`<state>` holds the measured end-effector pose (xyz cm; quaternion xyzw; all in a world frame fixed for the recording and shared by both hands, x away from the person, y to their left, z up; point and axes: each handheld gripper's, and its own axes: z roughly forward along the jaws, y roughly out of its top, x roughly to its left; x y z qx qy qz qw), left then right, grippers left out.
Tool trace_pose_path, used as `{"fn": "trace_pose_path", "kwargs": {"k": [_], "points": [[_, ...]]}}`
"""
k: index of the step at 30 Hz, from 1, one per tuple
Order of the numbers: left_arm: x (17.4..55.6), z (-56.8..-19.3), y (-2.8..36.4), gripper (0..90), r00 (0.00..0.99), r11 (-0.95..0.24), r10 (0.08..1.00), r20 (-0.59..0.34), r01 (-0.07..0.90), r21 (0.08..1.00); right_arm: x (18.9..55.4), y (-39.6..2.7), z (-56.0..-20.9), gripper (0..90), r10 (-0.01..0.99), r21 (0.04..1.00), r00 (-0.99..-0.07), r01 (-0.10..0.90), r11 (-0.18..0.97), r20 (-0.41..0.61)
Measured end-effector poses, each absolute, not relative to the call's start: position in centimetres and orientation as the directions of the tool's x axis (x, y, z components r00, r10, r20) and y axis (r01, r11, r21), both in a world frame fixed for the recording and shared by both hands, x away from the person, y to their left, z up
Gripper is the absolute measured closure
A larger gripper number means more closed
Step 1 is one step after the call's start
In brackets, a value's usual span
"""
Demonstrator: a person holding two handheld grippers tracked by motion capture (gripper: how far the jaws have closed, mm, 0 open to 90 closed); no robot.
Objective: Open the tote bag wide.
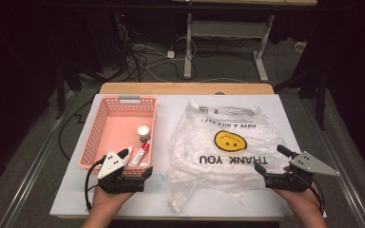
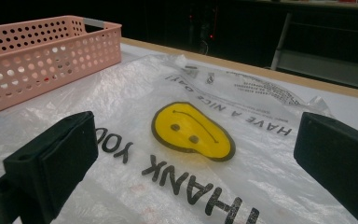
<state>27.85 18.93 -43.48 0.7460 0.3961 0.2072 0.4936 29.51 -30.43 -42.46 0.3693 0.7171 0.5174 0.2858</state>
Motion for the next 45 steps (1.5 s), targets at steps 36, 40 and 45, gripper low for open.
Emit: {"fn": "trace_pose_path", "kwargs": {"k": [36,40,45], "points": [[28.2,-43.0,18.5,0.0,0.602,-0.226,0.797,-0.05,0.375,0.899,29.2,-34.9,-42.0,6.5,0.891,0.936,-0.454,0.3,0.183,-0.028],[28.4,-43.0,18.5,0.0,0.603,-0.227,0.796,-0.051,0.376,0.898,29.2,-36.1,-42.5,8.7,0.907,0.924,-0.421,0.34,0.177,-0.019],[28.6,-43.0,18.4,0.0,0.605,-0.228,0.794,-0.054,0.379,0.897,29.3,-37.1,-43.2,13.6,0.923,0.902,-0.386,0.401,0.161,0.007]]}}
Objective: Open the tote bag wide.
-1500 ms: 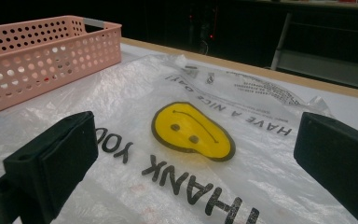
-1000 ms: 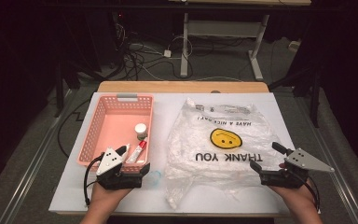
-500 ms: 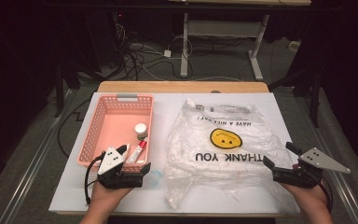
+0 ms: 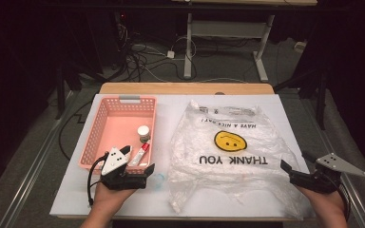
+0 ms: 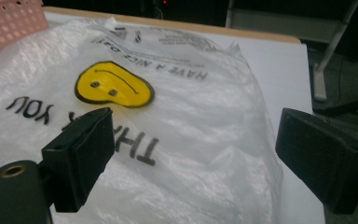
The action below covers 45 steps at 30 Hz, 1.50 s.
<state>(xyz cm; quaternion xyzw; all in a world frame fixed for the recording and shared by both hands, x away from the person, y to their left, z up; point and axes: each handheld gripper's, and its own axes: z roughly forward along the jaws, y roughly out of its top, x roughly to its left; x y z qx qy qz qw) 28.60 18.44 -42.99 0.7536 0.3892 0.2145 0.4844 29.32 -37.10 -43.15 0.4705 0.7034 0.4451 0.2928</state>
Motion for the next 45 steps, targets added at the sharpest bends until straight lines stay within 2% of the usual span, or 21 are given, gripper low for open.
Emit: {"fn": "trace_pose_path", "kwargs": {"k": [6,10,11,15,21,30,32,33,34,36,37,38,45], "points": [[28.7,-42.9,18.3,0.0,0.604,-0.224,0.795,-0.058,0.381,0.897,29.5,-38.6,-44.1,19.9,0.94,0.872,-0.341,0.467,0.146,0.026],[28.8,-42.9,18.3,0.0,0.602,-0.22,0.796,-0.062,0.383,0.897,29.8,-40.2,-45.3,27.7,0.959,0.837,-0.281,0.534,0.123,0.039],[28.9,-42.9,18.3,0.0,0.602,-0.219,0.796,-0.063,0.384,0.897,29.8,-40.2,-45.3,27.7,0.959,0.837,-0.281,0.534,0.123,0.039],[29.0,-43.0,18.5,0.0,0.603,-0.205,0.794,-0.081,0.39,0.898,30.2,-41.3,-46.5,36.9,0.963,0.797,-0.259,0.596,0.104,0.068],[29.1,-43.0,18.7,0.0,0.597,-0.194,0.797,-0.09,0.394,0.898,30.5,-41.5,-47.0,43.6,0.962,0.773,-0.256,0.628,0.092,0.094],[29.0,-43.0,18.7,0.0,0.596,-0.194,0.798,-0.092,0.397,0.897,30.7,-40.8,-47.2,58.1,0.956,0.746,-0.289,0.647,0.158,0.048],[29.0,-43.0,18.7,0.0,0.596,-0.197,0.798,-0.09,0.398,0.896,30.6,-40.7,-47.2,69.1,0.955,0.745,-0.294,0.645,0.169,0.038],[29.0,-43.0,18.7,0.0,0.595,-0.199,0.799,-0.088,0.399,0.895,30.6,-40.7,-47.2,72.9,0.953,0.745,-0.3,0.644,0.174,0.036],[29.0,-43.0,18.7,0.0,0.592,-0.202,0.801,-0.082,0.398,0.895,30.6,-40.7,-47.2,72.9,0.953,0.745,-0.3,0.644,0.174,0.036],[29.0,-42.9,18.6,0.0,0.592,-0.217,0.804,-0.066,0.394,0.893,30.5,-40.6,-47.2,80.5,0.95,0.743,-0.31,0.643,0.188,0.029],[29.0,-42.9,18.6,0.0,0.592,-0.22,0.804,-0.064,0.396,0.891,30.5,-40.4,-47.2,87.1,0.944,0.741,-0.328,0.64,0.204,0.024],[29.0,-42.9,18.6,0.0,0.591,-0.22,0.804,-0.066,0.398,0.891,30.4,-40.3,-47.2,89.1,0.944,0.738,-0.33,0.643,0.206,0.024],[29.3,-42.8,18.8,0.0,0.575,-0.231,0.816,-0.062,0.422,0.877,28.6,-38.9,-46.9,90.0,0.926,0.747,-0.376,0.628,0.22,0.043]]}}
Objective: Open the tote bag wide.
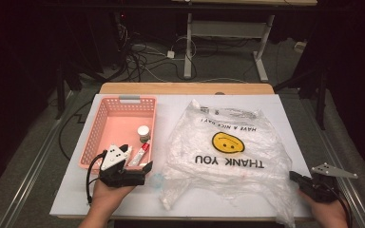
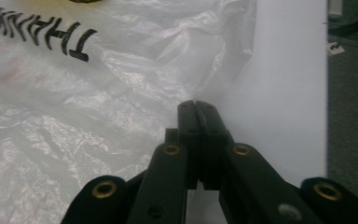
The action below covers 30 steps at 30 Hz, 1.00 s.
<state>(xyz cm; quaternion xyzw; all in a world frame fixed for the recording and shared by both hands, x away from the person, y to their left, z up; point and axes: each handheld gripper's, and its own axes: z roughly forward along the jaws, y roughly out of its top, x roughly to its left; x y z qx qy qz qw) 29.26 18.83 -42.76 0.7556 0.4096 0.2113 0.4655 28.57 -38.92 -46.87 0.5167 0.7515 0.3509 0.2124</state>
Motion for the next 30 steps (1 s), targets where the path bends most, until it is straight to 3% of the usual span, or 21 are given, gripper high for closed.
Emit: {"fn": "trace_pose_path", "kwargs": {"k": [11,19,24,30], "points": [[29.0,-42.7,19.3,0.0,0.581,-0.239,0.811,-0.071,0.44,0.866,24.2,-36.0,-46.6,90.0,0.876,0.751,-0.478,0.601,0.274,0.063],[29.0,-42.5,19.5,0.0,0.591,-0.235,0.801,-0.095,0.457,0.858,24.2,-36.8,-44.7,65.2,0.88,0.835,-0.465,0.52,0.18,0.1],[29.1,-42.6,19.5,0.0,0.595,-0.21,0.796,-0.111,0.444,0.871,27.2,-36.9,-42.7,60.7,0.892,0.871,-0.448,0.461,0.17,0.062],[29.2,-43.0,19.1,0.0,0.613,-0.262,0.788,-0.065,0.428,0.865,33.9,-37.5,-43.3,61.7,0.911,0.848,-0.412,0.492,0.196,0.028]]}}
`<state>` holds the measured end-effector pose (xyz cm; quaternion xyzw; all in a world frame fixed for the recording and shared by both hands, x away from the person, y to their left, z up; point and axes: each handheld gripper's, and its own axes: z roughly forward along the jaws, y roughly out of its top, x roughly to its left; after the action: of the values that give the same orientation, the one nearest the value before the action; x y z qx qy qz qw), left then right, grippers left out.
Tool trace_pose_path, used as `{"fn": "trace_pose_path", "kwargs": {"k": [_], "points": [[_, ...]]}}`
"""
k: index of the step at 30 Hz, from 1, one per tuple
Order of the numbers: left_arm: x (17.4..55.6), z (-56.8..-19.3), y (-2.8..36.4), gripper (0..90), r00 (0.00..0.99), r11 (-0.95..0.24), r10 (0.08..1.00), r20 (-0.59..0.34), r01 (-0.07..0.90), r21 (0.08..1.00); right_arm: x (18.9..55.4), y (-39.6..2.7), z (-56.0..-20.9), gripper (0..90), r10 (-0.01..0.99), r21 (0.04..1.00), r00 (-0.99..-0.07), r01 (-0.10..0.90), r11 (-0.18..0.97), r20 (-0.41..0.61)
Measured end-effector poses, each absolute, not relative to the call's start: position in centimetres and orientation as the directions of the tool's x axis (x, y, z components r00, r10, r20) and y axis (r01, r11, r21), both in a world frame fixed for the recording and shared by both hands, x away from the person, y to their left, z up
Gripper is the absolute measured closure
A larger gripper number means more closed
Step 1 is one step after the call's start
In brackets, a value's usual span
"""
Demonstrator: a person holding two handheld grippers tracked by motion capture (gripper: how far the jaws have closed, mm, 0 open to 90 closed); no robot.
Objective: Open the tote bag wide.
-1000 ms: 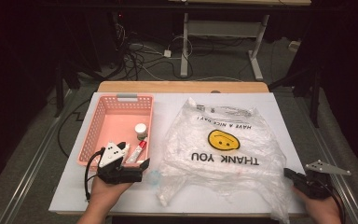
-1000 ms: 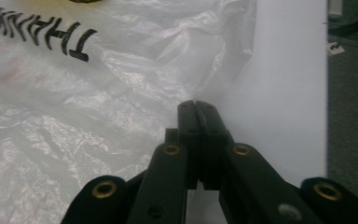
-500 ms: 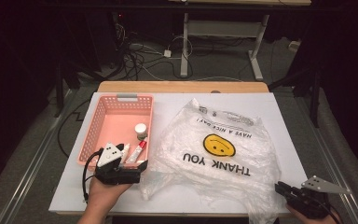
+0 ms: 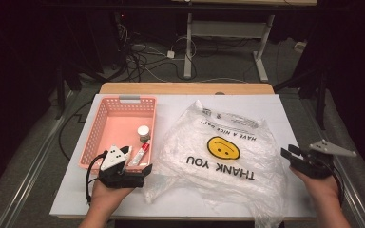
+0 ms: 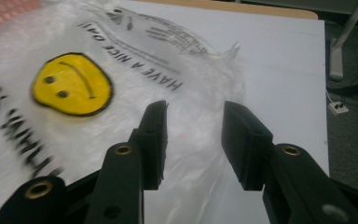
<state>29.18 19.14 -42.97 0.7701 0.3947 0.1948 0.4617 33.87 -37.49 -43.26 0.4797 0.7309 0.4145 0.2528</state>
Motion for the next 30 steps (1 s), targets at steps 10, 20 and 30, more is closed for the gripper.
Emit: {"fn": "trace_pose_path", "kwargs": {"k": [10,20,30], "points": [[29.2,-42.4,19.2,0.0,0.601,-0.252,0.796,-0.072,0.437,0.863,43.5,-37.5,-45.3,42.8,0.923,0.783,-0.376,0.599,0.169,0.088],[29.3,-42.6,19.4,0.0,0.585,-0.235,0.806,-0.086,0.45,0.862,46.2,-36.1,-46.9,34.9,0.904,0.726,-0.415,0.652,0.218,0.101],[29.3,-42.6,19.4,0.0,0.589,-0.259,0.805,-0.077,0.464,0.847,45.3,-34.7,-47.4,51.7,0.867,0.725,-0.496,0.613,0.314,0.043]]}}
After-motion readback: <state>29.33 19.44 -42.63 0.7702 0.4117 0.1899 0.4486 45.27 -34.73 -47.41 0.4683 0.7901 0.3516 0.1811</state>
